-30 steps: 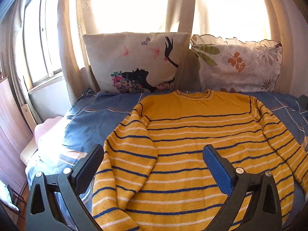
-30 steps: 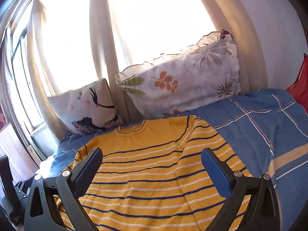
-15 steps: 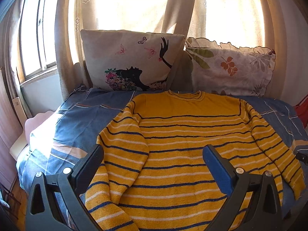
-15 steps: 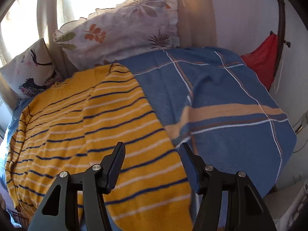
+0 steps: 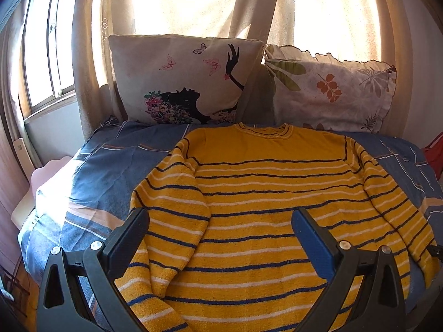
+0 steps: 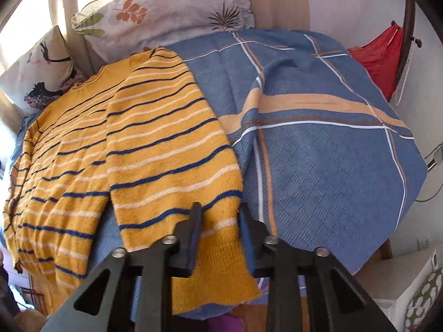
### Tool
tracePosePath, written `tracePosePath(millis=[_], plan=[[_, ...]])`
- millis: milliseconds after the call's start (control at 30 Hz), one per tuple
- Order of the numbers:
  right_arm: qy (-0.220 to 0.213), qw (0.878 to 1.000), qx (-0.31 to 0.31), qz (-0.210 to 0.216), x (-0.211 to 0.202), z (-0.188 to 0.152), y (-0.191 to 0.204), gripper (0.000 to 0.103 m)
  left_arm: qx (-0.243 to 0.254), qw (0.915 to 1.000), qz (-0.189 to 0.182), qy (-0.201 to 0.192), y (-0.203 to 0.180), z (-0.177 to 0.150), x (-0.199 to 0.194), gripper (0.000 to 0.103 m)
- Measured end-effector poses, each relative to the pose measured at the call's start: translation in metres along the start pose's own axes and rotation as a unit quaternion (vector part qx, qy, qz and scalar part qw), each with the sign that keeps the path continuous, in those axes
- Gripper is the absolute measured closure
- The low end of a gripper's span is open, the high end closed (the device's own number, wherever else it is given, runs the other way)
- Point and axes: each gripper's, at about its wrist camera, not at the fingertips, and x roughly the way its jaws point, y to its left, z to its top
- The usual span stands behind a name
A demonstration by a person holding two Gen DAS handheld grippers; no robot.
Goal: Fold small clothes
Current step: 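Grasp a sweater sleeve cuff with the right gripper and fold it across the body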
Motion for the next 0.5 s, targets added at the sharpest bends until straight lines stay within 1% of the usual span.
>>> tracePosePath(millis=[67,100,167,200,233,300,367,433,500], plan=[[0.008,0.999,0.017,0.03,-0.007,0.0,-0.005,0.094,-0.003,1.0,0.003,-0.001,0.003,0.002,0.0,0.001],[0.004,0.999,0.027,0.04,-0.014,0.002,-0.009,0.094,-0.003,1.0,0.004,-0.002,0.005,0.003,0.0,0.001],[-0.028,0.997,0.049,0.053,-0.035,0.014,-0.02,0.094,-0.003,0.9999,0.011,-0.004,0.008,0.005,0.0,0.001],[-0.048,0.996,0.056,0.052,-0.047,0.022,-0.026,0.094,-0.004,0.9999,0.015,-0.006,0.011,0.006,0.0,0.001],[-0.066,0.995,0.059,0.041,-0.058,0.033,-0.032,0.094,-0.007,0.9998,0.019,-0.008,0.014,0.008,-0.001,0.001],[-0.098,0.993,0.058,-0.017,-0.075,0.055,-0.044,0.094,-0.016,0.9994,0.027,-0.012,0.023,0.009,-0.003,0.001],[-0.119,0.988,0.064,-0.071,-0.082,0.079,-0.061,0.094,-0.027,0.9989,0.036,-0.014,0.032,0.01,-0.004,0.001],[-0.128,0.982,0.075,-0.117,-0.084,0.098,-0.076,0.095,-0.038,0.9982,0.044,-0.012,0.042,0.01,-0.004,0.001],[-0.122,0.978,0.084,-0.144,-0.076,0.116,-0.086,0.095,-0.047,0.9976,0.05,-0.009,0.049,0.009,-0.003,0.001]])
